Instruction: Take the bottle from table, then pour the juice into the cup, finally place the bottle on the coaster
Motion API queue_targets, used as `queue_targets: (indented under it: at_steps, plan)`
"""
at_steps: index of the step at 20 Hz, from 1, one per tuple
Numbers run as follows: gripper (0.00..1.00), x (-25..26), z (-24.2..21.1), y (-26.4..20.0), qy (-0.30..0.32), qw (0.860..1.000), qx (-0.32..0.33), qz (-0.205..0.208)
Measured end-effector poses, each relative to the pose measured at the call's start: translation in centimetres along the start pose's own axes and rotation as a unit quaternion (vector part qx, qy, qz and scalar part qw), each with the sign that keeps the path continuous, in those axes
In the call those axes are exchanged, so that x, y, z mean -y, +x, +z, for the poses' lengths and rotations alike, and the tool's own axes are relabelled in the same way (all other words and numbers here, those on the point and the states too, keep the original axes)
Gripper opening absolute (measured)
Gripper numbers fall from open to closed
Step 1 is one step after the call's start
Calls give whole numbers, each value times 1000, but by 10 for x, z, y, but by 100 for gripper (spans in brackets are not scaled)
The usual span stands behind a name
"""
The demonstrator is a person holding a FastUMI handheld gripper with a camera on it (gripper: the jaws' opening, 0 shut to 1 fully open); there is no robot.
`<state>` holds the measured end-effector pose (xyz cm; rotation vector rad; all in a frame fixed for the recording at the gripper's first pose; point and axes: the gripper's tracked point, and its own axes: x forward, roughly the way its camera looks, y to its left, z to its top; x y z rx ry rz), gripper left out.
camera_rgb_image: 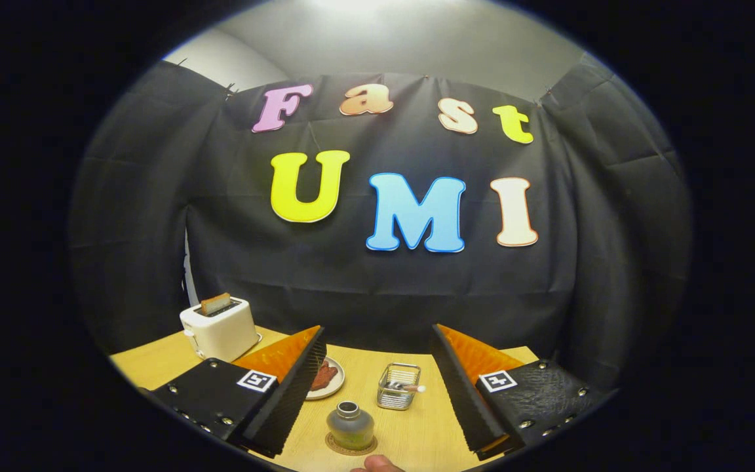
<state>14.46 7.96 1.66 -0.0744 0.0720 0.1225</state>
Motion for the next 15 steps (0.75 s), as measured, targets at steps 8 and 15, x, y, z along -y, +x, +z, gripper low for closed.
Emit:
queue_targets:
  at_steps: [8,15]
  plan:
    - [97,29,125,-40,-22,998,43,-45]
    - [97,31,128,-57,-23,998,37,-41]
